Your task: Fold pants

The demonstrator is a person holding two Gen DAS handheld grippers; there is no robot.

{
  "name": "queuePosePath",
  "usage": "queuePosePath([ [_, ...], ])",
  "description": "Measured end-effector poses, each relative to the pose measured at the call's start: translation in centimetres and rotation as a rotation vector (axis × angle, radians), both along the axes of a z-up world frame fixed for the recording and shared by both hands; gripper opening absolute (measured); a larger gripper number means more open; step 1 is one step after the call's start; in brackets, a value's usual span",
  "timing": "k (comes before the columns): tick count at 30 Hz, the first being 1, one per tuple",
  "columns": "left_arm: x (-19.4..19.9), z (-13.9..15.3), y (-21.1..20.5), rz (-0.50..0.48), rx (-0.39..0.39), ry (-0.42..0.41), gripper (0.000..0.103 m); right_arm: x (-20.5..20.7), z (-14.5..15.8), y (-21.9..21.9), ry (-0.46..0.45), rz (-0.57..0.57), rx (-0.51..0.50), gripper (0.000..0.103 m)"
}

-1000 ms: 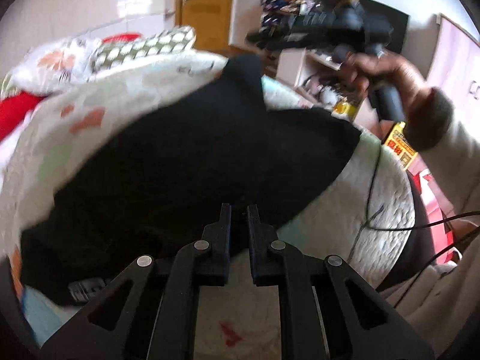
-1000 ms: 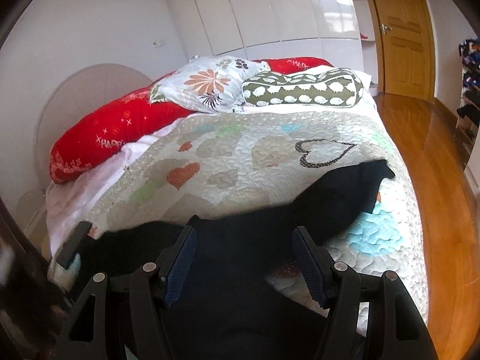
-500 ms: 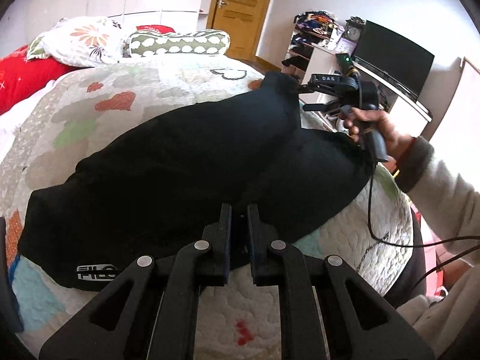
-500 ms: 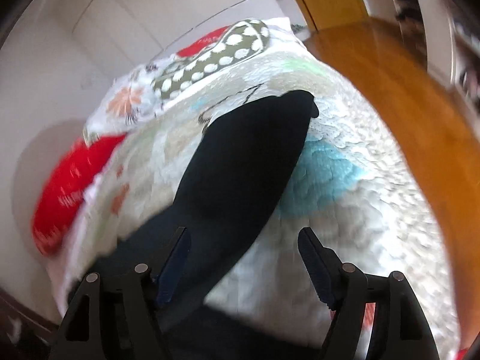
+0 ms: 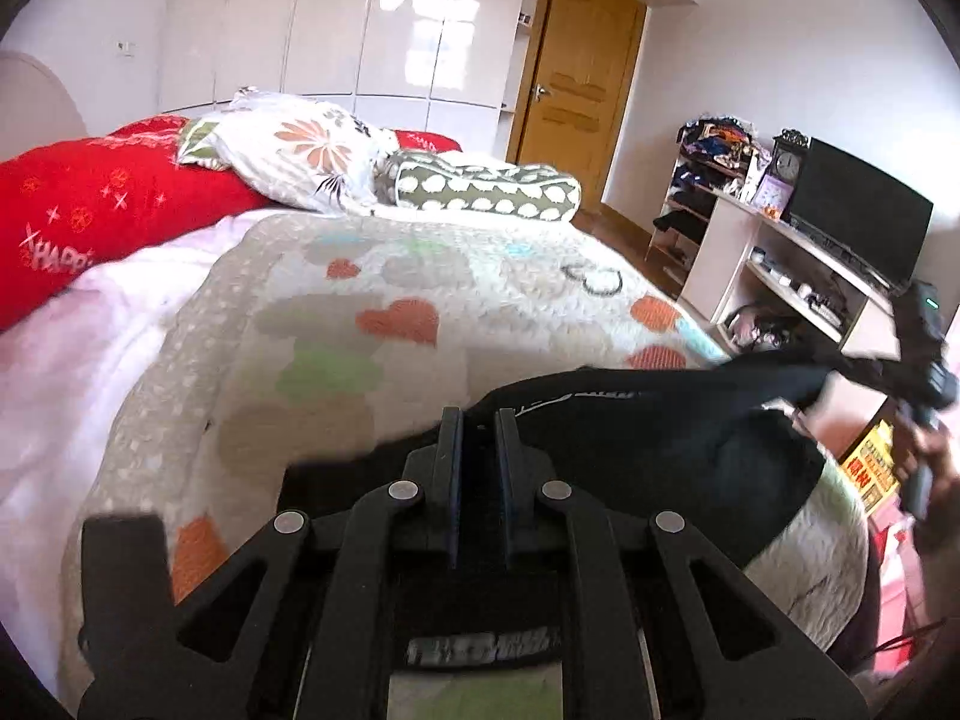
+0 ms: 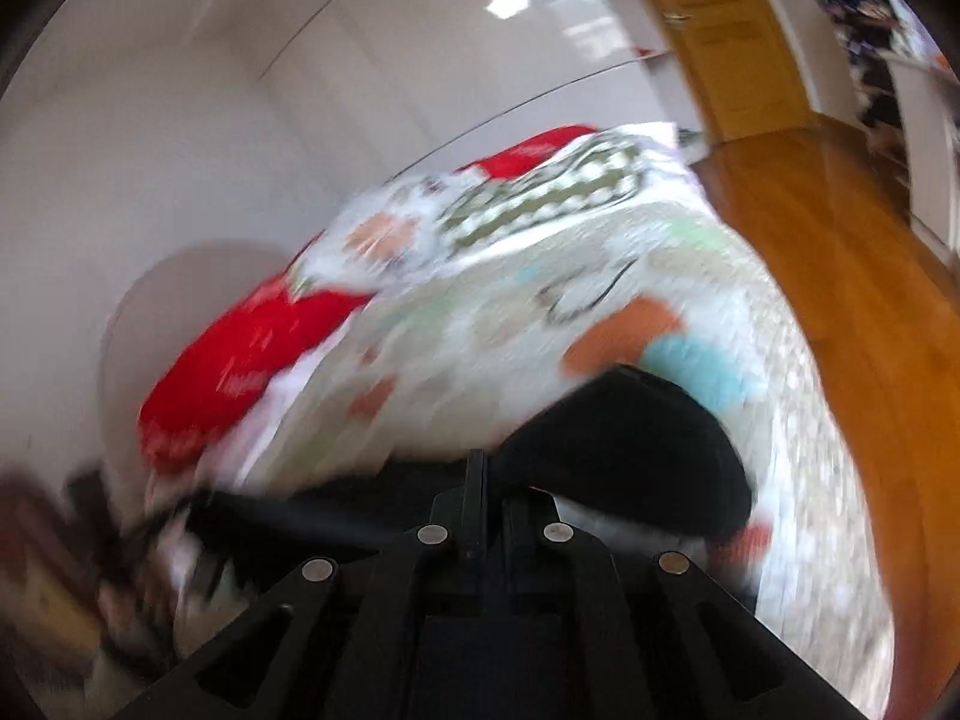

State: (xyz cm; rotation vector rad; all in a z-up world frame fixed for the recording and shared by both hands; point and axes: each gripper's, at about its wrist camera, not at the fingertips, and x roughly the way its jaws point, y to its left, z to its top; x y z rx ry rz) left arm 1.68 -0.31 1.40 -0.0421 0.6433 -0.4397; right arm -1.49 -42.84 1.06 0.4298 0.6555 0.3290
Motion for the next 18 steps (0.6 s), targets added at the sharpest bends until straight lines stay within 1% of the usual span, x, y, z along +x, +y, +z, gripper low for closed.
queuePosePath([
  [2,-0.8,-2.3,0.6,0.018,0.014,0.057,0.009,-3.4,-1.6,2.2,0.038,0.045,-0.026,0.003],
  [3,-0.9,-3.9,1.2,0.037,0.010,0.108,0.009,-4.5,-3.4,3.5,0.090,0.075,-0.019,0.003],
  [4,-1.1,-5.1,1.7,0.054,-0.002,0.148,0.009,-4.8,-4.7,4.1,0.130,0.085,-0.022,0.003],
  [6,-1.5,-6.4,2.8,0.070,-0.035,0.198,0.011,-4.9,-7.5,5.4,0.221,0.113,-0.054,0.003],
  [8,-2.2,-6.4,3.2,0.073,-0.053,0.213,0.014,-4.4,-8.9,5.8,0.313,0.126,-0.054,0.005],
  [9,-2.6,-6.1,3.2,0.070,-0.053,0.207,0.018,-4.2,-8.9,5.8,0.334,0.145,-0.045,0.010],
  [10,-3.3,-5.7,3.3,0.070,-0.047,0.194,0.019,-4.1,-8.3,6.1,0.332,0.187,-0.051,0.020],
  [11,-3.8,-5.1,3.4,0.081,-0.026,0.180,0.022,-4.0,-7.5,6.6,0.320,0.226,-0.069,0.028],
  [12,-4.1,-4.7,3.5,0.092,-0.010,0.175,0.027,-4.2,-6.6,7.2,0.309,0.276,-0.098,0.048],
  [13,-4.4,-4.4,3.7,0.104,0.004,0.169,0.032,-4.4,-5.7,8.0,0.302,0.322,-0.128,0.054],
  [14,-4.8,-4.0,4.1,0.116,0.008,0.164,0.035,-4.6,-5.1,8.7,0.294,0.359,-0.150,0.054],
  [15,-4.8,-3.7,4.3,0.125,0.006,0.161,0.041,-4.8,-4.3,9.5,0.276,0.397,-0.181,0.054],
  [16,-4.7,-3.3,4.8,0.145,-0.003,0.155,0.049,-5.0,-3.5,10.4,0.247,0.426,-0.204,0.054],
  [17,-4.6,-3.1,5.2,0.154,-0.011,0.151,0.054,-4.9,-3.1,10.6,0.230,0.441,-0.205,0.054],
  [18,-4.2,-2.8,5.5,0.166,-0.019,0.146,0.062,-4.5,-2.4,11.3,0.201,0.462,-0.192,0.054],
])
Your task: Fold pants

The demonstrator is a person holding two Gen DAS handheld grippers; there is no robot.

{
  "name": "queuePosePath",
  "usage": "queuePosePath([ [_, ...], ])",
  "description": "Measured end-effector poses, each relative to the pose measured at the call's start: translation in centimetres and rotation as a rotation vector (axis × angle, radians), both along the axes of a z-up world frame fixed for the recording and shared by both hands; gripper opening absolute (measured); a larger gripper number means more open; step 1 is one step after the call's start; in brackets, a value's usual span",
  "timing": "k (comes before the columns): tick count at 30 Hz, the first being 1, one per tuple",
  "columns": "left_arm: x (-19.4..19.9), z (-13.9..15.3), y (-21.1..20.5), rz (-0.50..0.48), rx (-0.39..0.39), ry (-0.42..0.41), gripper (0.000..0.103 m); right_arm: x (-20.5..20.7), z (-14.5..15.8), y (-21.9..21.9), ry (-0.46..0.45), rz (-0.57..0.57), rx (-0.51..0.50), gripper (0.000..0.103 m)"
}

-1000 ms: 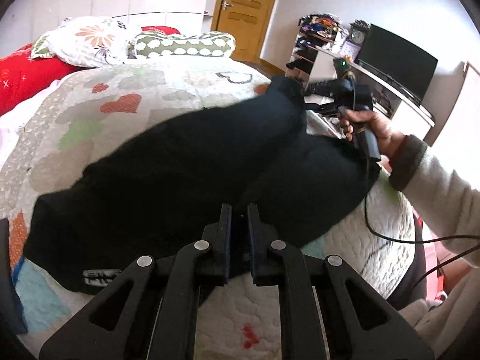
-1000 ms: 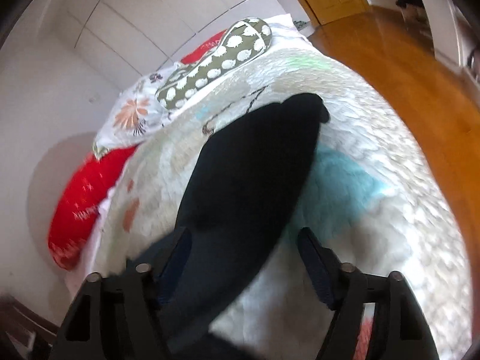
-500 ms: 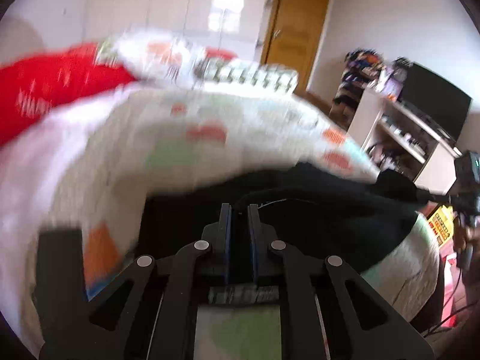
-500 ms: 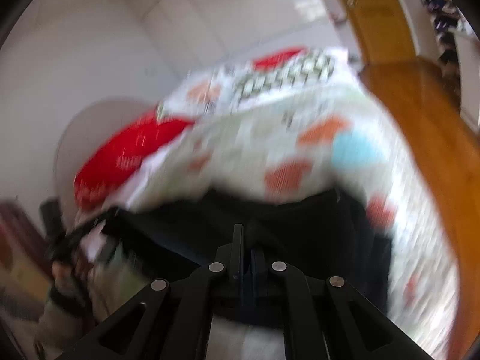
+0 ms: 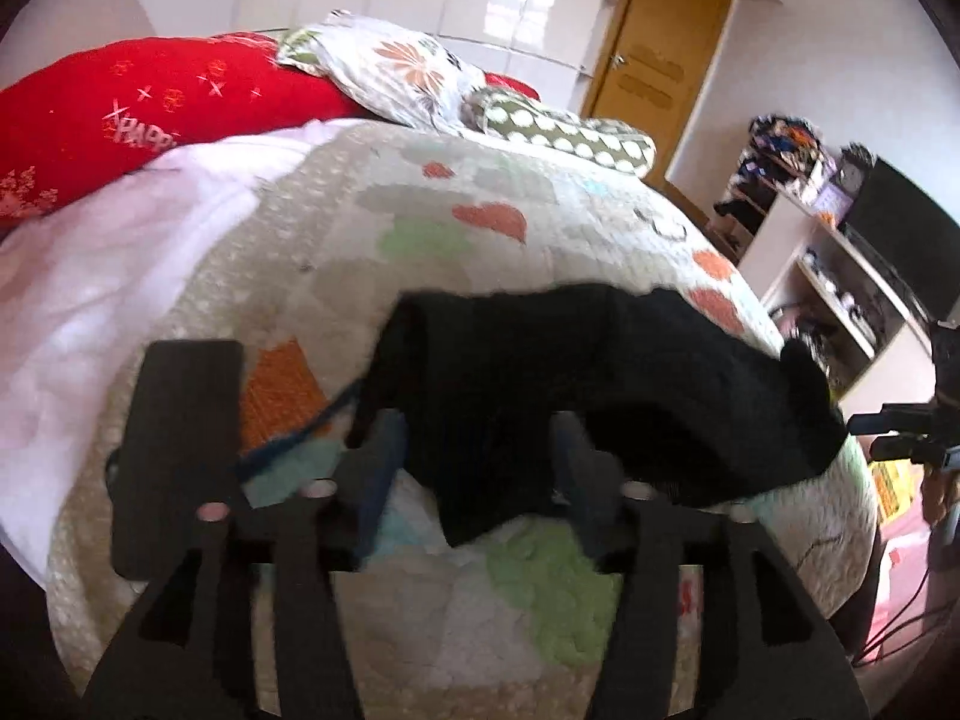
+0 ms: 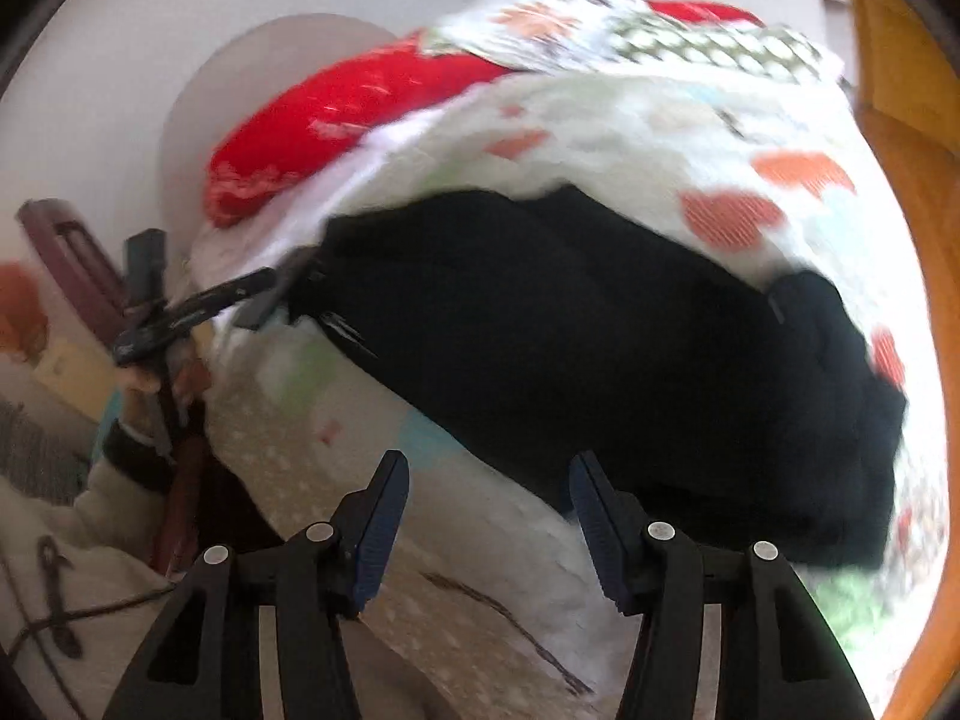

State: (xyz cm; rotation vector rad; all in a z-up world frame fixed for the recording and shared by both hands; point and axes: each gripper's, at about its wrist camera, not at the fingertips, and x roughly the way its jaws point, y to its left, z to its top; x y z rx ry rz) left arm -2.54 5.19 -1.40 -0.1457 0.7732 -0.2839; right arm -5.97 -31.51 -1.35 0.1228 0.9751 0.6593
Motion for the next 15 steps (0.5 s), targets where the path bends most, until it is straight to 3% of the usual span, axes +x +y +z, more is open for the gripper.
queuePosePath([
  [1,0.4,0.1,0.2,0.010,-0.001,0.000,0.066,0.4,0.0,0.4,-0.020,0.006,0.007,0.054],
  [6,4.2,-0.8,0.6,0.066,-0.027,0.079,0.066,4.6,-0.5,4.6,-0.109,0.021,-0.020,0.054],
  [11,7.5,-2.7,-1.0,0.000,-0.040,0.167,0.066,7.0,-1.3,8.6,-0.130,0.098,0.054,0.054],
  [12,8.2,-3.0,-1.7,-0.019,-0.031,0.185,0.063,7.9,-1.8,9.1,-0.123,0.090,0.060,0.054],
  [13,8.6,-3.2,-2.0,-0.029,-0.024,0.192,0.042,8.3,-2.2,9.3,-0.114,0.085,0.066,0.054],
  [15,9.3,-3.1,-3.7,-0.079,0.014,0.188,0.027,9.2,-3.1,10.5,-0.097,0.086,0.094,0.054],
])
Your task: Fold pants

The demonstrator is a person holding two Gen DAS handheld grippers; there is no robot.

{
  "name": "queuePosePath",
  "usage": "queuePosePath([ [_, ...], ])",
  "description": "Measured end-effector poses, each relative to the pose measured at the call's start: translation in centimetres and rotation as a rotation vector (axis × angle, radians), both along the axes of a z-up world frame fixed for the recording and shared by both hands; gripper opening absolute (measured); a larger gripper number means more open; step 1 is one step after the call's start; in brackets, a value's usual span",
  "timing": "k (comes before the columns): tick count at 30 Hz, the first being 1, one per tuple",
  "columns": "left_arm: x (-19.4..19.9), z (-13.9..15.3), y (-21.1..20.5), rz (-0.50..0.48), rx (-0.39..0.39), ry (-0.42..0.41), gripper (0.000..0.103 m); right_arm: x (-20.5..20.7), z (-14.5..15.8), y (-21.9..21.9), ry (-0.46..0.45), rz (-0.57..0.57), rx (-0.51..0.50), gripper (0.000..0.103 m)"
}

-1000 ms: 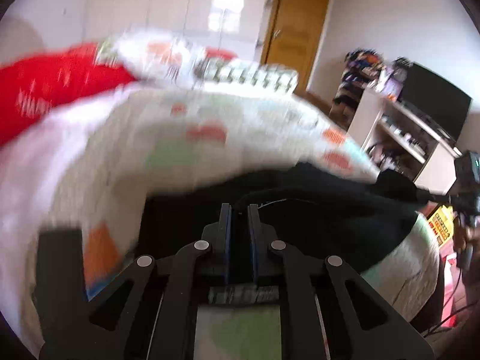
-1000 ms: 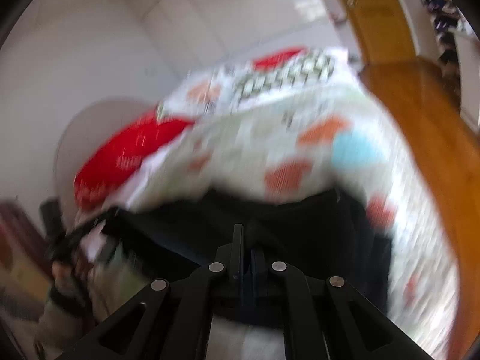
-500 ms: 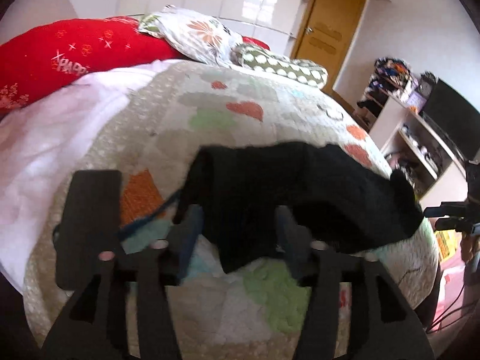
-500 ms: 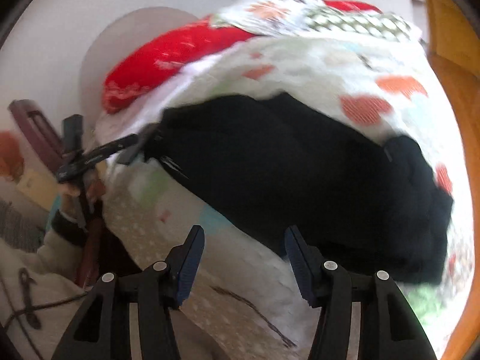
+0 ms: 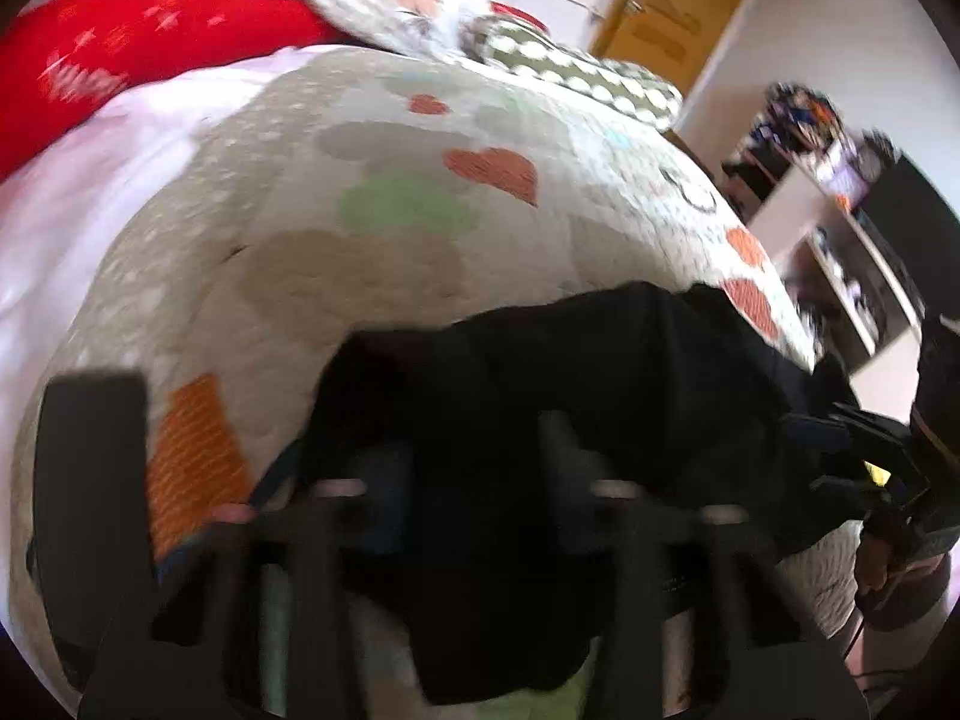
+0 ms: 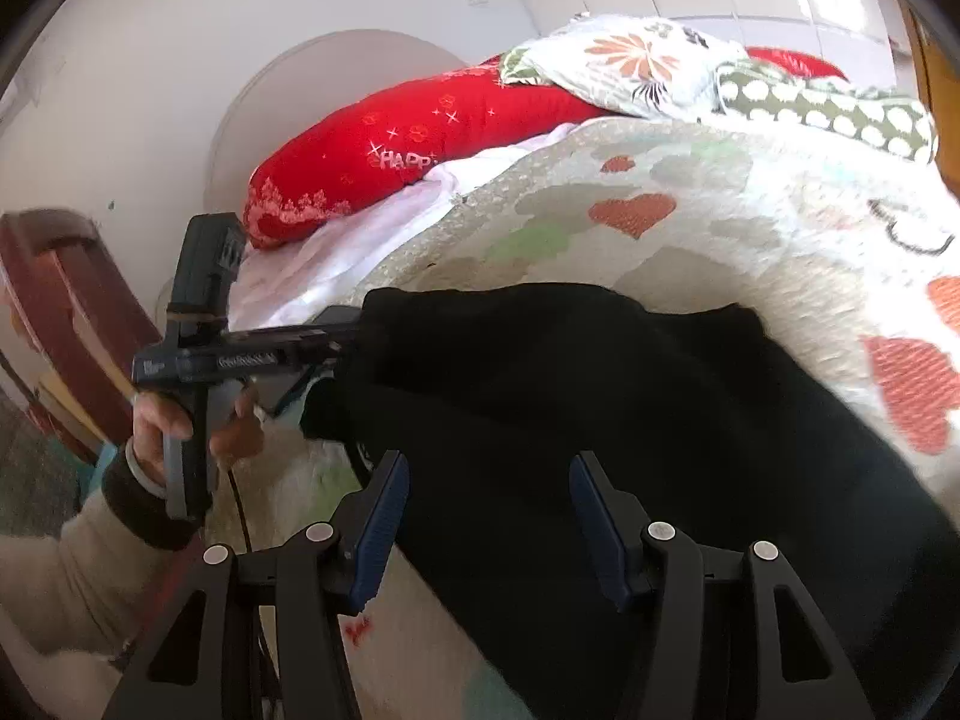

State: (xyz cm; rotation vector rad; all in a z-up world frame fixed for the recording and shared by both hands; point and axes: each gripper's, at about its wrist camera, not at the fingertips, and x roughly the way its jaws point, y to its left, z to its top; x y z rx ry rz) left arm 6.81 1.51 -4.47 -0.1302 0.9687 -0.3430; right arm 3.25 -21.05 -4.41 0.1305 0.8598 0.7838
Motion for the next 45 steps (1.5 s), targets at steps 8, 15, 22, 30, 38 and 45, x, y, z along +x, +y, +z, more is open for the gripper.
queuePosePath([
  [8,4.6,3.3,0.3,-0.019,0.001,-0.066,0.009,-1.3,0.7,5.1,-0.111,0.208,-0.011,0.054],
  [15,7.4,-0.4,3.4,0.114,-0.040,0.027,0.011,-0.6,-3.9,9.7,0.015,0.217,0.007,0.057],
  [22,2.7,2.8,5.0,0.223,0.018,-0.051,0.019,-2.5,-1.4,5.5,-0.014,0.199,0.007,0.056],
  [30,-2.3,4.0,1.5,0.110,-0.037,-0.112,0.038,5.8,-0.9,-6.1,-0.076,-0.319,-0.143,0.057],
  [38,-2.9,-2.0,-1.4,0.096,0.110,-0.002,0.038,9.5,-4.5,-5.2,-0.030,-0.429,-0.318,0.047],
  [45,-3.6,0.2,-1.9,0.094,0.082,-0.047,0.038,2.0,0.3,-10.0,-0.003,-0.427,-0.133,0.049],
])
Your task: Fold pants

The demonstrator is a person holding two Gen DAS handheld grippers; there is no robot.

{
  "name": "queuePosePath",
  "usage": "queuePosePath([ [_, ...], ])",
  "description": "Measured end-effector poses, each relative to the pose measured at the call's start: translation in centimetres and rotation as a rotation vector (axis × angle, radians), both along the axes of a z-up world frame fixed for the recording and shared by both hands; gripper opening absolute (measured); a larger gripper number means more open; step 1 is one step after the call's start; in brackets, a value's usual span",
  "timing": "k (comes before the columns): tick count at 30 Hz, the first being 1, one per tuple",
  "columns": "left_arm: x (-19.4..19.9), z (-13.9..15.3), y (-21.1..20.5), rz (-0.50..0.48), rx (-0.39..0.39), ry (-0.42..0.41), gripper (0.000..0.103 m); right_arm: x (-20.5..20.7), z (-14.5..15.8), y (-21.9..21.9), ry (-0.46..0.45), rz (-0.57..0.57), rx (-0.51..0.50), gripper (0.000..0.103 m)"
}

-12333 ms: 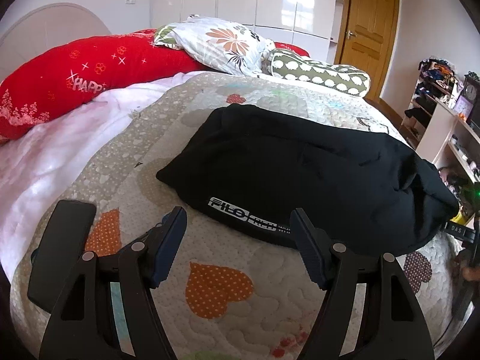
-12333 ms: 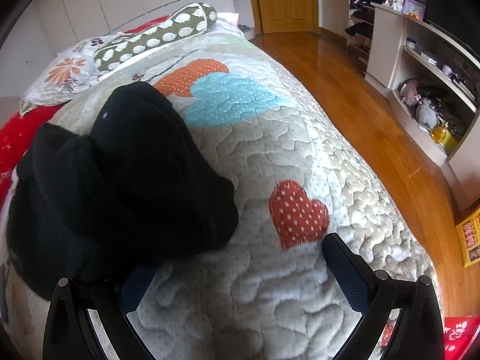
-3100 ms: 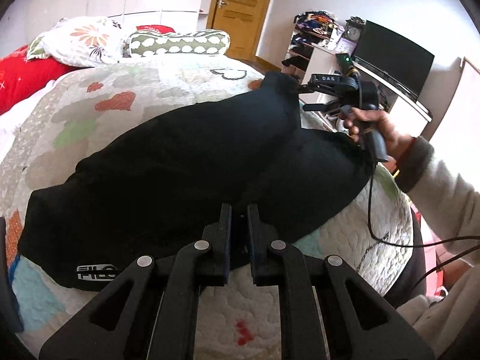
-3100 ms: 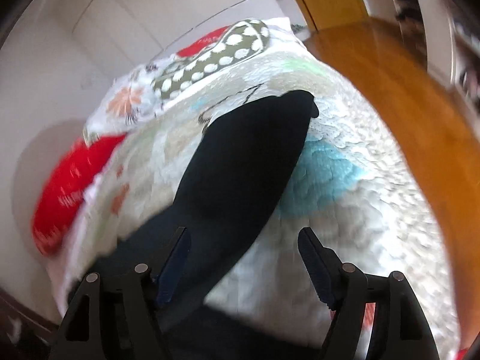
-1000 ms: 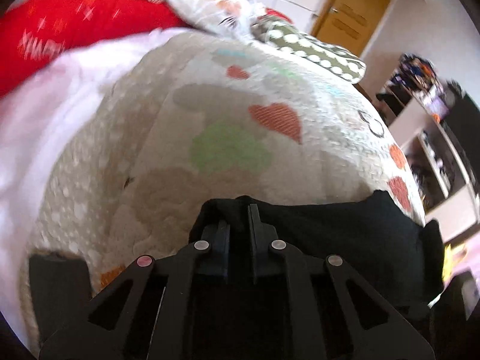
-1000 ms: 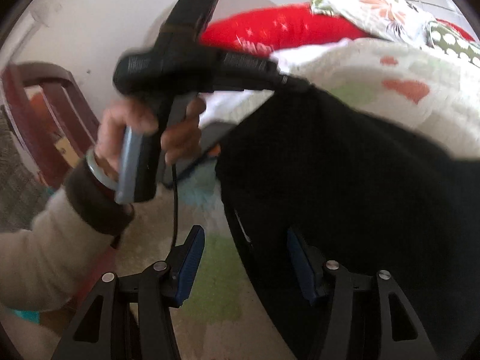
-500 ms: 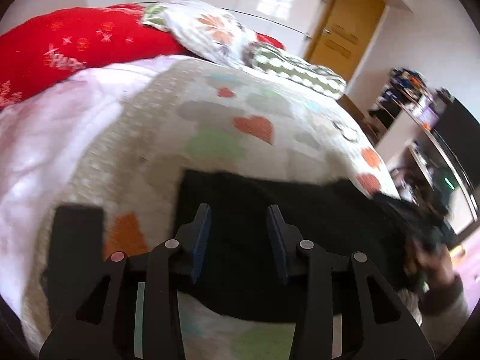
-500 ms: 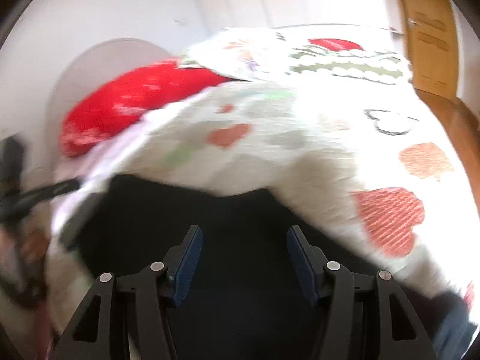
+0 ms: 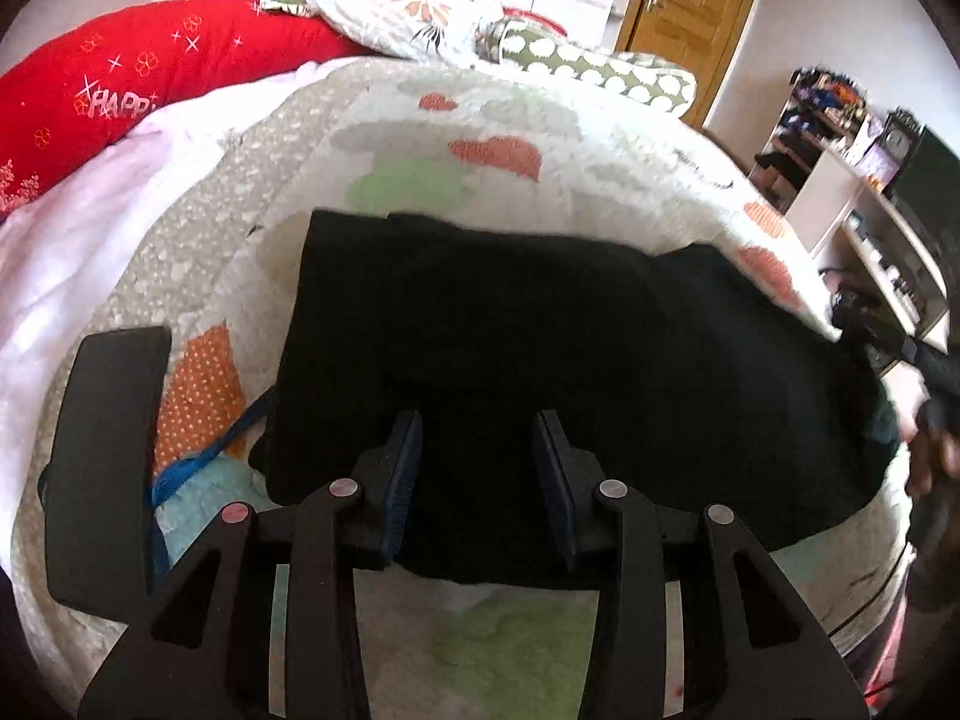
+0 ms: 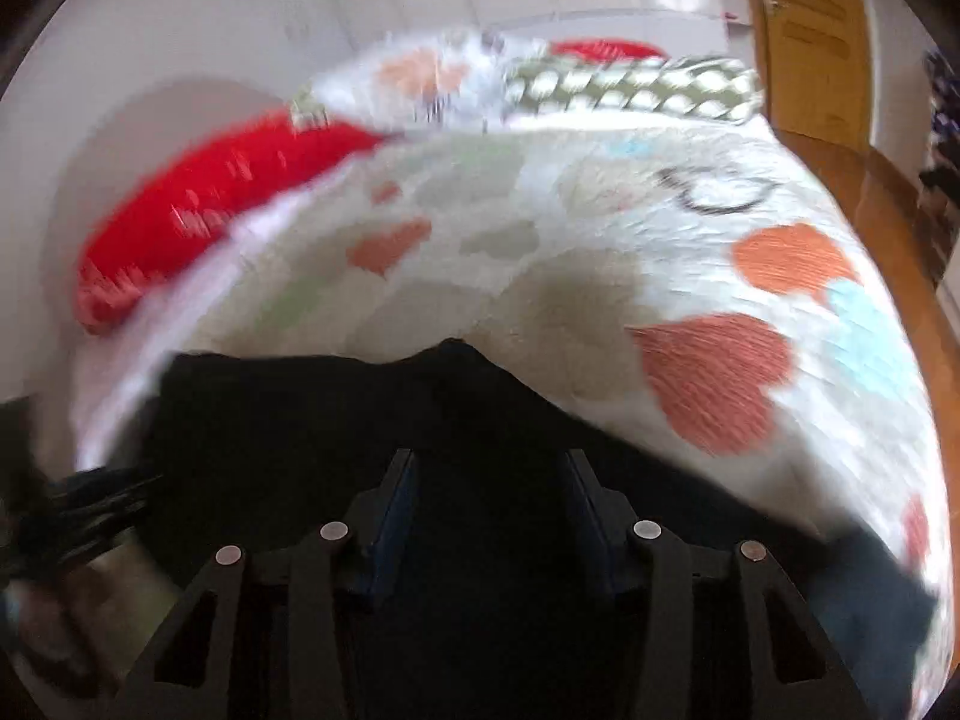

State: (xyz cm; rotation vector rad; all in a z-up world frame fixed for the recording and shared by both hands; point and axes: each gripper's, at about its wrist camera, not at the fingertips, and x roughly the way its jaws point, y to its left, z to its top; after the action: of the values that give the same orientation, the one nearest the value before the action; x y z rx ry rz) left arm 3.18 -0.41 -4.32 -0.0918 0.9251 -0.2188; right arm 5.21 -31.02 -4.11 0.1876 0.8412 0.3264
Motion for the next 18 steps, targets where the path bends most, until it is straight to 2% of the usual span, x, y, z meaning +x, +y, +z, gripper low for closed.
queuePosePath([
  [3,-0.4,0.8,0.0,0.016,-0.048,-0.019,0.038,-5.0,0.9,-6.1,-0.029,-0.134,0.020,0.049],
  [5,-0.5,1.0,-0.3,0.020,-0.077,-0.023,0.038,-7.7,0.5,-10.1,-0.013,-0.226,-0.014,0.049],
  [7,-0.5,1.0,-0.8,0.015,-0.095,-0.011,0.038,-8.9,-0.5,-12.5,0.010,-0.269,-0.018,0.049],
  [9,-0.6,0.7,-1.5,0.013,-0.105,0.010,0.038,-9.5,-2.0,-13.5,0.040,-0.266,0.031,0.049],
  [12,-1.0,0.4,-2.6,-0.002,-0.097,0.030,0.038,-9.0,-4.0,-13.4,0.056,-0.267,0.033,0.047],
  [13,-1.2,0.4,-2.8,-0.007,-0.092,0.030,0.038,-9.1,-4.3,-13.3,0.047,-0.262,0.028,0.038],
  [14,-1.3,0.4,-2.8,-0.008,-0.083,0.029,0.038,-9.2,-4.3,-13.2,0.036,-0.254,0.024,0.032],
  [15,-1.5,0.5,-2.7,-0.004,-0.077,0.029,0.038,-9.3,-4.2,-13.1,0.032,-0.243,0.033,0.018],
  [16,-1.5,0.6,-2.5,0.004,-0.072,0.028,0.038,-9.4,-4.1,-13.1,0.029,-0.231,0.044,0.009],
  [18,-1.6,0.8,-1.5,0.032,-0.079,0.024,0.038,-10.5,-2.7,-13.3,-0.002,-0.215,0.014,0.008],
])
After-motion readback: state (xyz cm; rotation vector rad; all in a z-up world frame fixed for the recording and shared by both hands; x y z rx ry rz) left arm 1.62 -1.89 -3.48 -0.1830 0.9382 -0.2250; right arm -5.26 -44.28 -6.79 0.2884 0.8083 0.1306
